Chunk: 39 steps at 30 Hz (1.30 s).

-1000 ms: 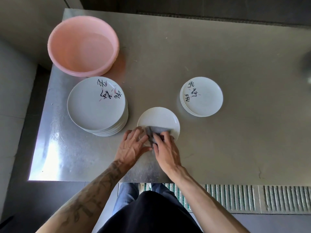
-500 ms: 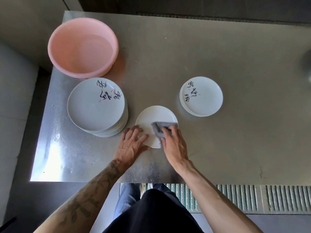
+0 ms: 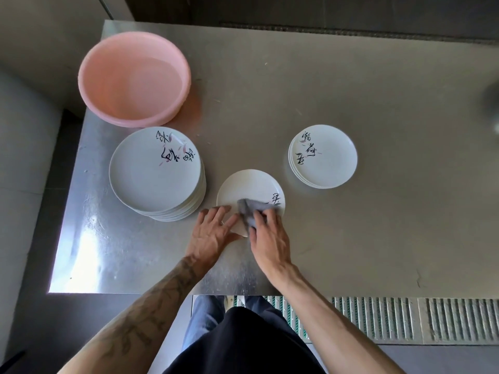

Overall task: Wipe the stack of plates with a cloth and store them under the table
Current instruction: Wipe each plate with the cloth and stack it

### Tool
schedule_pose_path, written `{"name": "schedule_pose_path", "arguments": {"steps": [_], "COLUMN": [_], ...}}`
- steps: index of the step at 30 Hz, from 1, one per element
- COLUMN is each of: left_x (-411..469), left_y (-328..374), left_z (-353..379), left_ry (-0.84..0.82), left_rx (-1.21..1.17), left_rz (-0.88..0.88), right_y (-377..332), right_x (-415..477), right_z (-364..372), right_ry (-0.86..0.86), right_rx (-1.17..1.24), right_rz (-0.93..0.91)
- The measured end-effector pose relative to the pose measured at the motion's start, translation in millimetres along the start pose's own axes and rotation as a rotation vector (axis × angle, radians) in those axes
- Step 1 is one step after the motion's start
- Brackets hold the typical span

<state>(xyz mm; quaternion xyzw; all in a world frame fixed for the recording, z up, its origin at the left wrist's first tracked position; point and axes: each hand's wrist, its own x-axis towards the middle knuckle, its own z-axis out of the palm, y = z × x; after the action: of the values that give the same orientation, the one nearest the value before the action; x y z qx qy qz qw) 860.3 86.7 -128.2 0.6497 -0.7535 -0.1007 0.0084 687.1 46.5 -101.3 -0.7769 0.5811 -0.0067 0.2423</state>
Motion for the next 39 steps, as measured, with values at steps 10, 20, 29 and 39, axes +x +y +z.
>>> {"name": "schedule_pose_path", "arguments": {"steps": [10, 20, 29, 39], "left_x": [-2, -5, -3, -7], "left_y": [-8, -6, -9, 5], "left_z": [-3, 0, -5, -7], "left_ry": [0.03, 0.005, -0.027, 0.162], "left_rx": [0.02, 0.033, 0.043, 0.033], "left_rz": [0.043, 0.053, 0.053, 0.092], "right_y": [8, 4, 12, 4], "right_x": [6, 6, 12, -6], "right_z": [-7, -7, -10, -41], "right_ry": [-0.018, 0.0, 0.014, 0.127], "right_rx": [-0.045, -0.005, -0.085, 0.445], "right_rz": [-0.008, 0.037, -0.002, 0.025]}}
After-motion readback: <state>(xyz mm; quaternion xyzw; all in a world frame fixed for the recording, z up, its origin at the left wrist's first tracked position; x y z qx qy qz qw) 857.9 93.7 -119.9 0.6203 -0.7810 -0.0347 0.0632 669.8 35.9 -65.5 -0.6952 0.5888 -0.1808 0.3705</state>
